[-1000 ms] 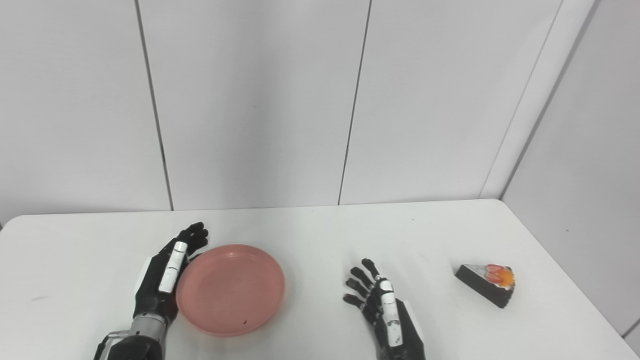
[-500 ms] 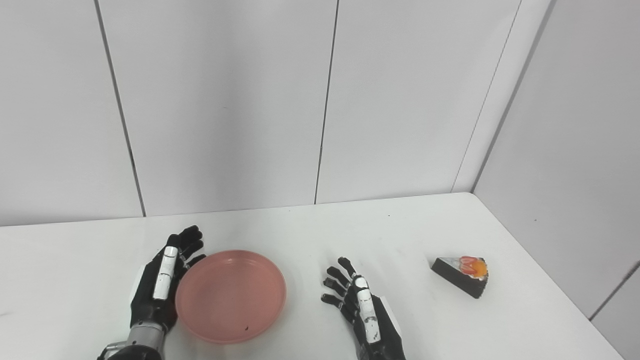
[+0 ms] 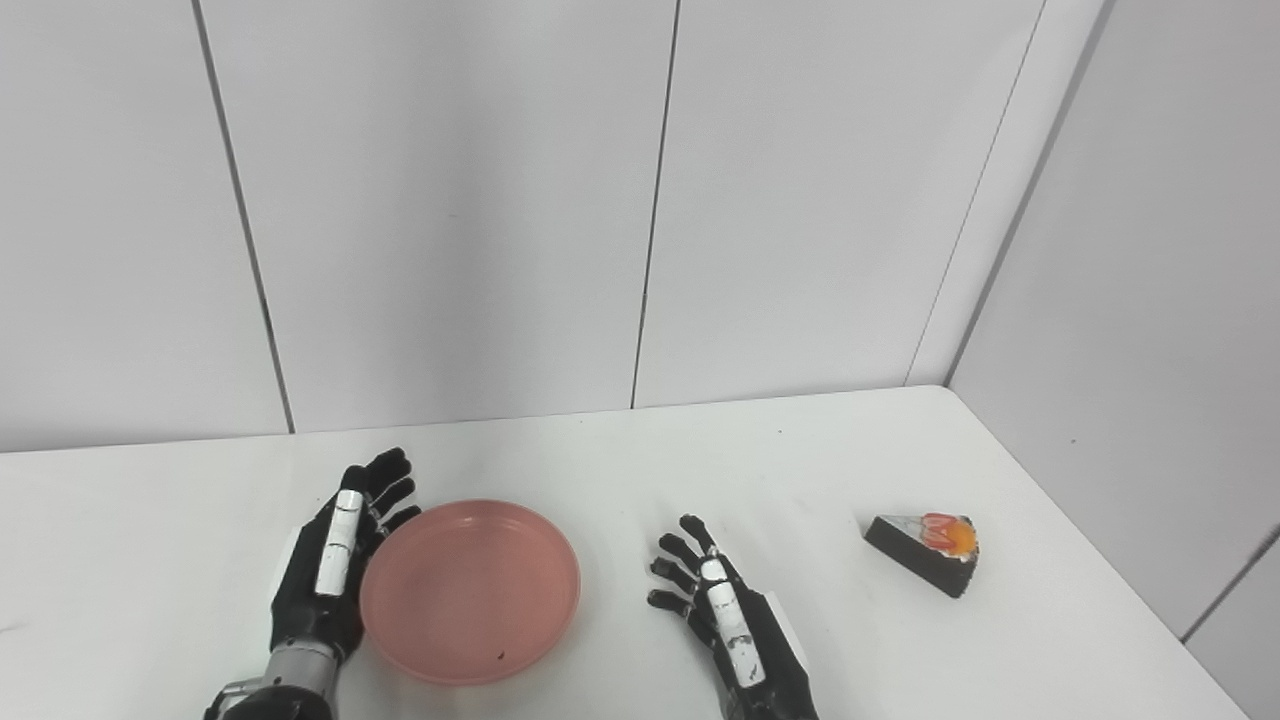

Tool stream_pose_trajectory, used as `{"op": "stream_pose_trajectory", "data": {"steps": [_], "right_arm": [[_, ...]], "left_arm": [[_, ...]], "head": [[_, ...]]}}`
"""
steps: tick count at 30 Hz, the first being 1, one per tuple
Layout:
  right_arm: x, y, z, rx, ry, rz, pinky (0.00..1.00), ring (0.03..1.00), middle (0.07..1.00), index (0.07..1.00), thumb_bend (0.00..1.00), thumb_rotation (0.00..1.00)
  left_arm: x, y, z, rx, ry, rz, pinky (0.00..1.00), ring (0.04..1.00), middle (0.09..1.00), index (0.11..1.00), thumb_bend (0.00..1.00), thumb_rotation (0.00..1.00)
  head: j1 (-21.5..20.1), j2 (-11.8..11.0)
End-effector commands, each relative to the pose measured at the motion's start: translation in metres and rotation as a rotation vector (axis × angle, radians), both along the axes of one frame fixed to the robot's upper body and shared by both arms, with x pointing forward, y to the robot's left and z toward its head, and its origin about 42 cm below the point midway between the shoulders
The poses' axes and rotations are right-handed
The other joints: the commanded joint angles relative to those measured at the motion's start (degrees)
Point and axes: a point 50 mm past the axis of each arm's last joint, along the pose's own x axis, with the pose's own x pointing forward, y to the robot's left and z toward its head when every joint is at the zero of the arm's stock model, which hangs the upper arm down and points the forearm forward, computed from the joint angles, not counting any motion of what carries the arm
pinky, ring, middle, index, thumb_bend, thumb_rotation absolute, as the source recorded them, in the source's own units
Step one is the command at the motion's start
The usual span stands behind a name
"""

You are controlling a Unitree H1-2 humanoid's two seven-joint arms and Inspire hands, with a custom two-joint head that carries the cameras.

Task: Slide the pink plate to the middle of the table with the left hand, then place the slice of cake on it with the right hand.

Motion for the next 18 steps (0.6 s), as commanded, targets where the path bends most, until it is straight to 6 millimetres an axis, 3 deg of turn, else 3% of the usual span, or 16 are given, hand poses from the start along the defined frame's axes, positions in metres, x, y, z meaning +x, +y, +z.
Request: {"op": "stream_pose_trajectory", "data": {"steps": [1,3,9,14,18], "right_arm": [[-0.007,-0.014,-0.003,-0.1,-0.035,-0.023,0.76,0.839,0.881,0.952,0.74,0.92],[-0.009,-0.018,0.001,-0.157,-0.075,-0.031,0.73,0.818,0.865,0.938,0.7,0.87],[-0.01,-0.052,0.061,-0.536,-0.322,-0.093,0.69,0.802,0.873,0.816,0.7,0.72],[-0.016,-0.072,0.083,-0.798,-0.386,-0.137,0.73,0.836,0.87,0.832,0.73,0.58],[-0.016,-0.089,0.097,-0.98,-0.432,-0.163,0.76,0.847,0.87,0.846,0.76,0.59]], "left_arm": [[-0.007,-0.015,-0.015,-0.032,0.057,-0.009,0.8,0.867,0.854,0.745,0.75,0.83],[-0.007,-0.018,-0.015,-0.038,0.059,-0.01,0.8,0.87,0.849,0.74,0.74,0.84],[-0.006,-0.028,-0.016,-0.034,0.07,-0.022,0.79,0.849,0.818,0.753,0.77,0.82],[-0.005,-0.03,-0.018,-0.034,0.084,-0.028,0.79,0.85,0.822,0.755,0.78,0.82],[-0.004,-0.03,-0.02,-0.037,0.09,-0.025,0.79,0.852,0.822,0.748,0.77,0.82]], "head": [[1.2,0.1],[1.4,0.2],[4.4,1.1],[4.4,0.9],[4.3,0.5]]}}
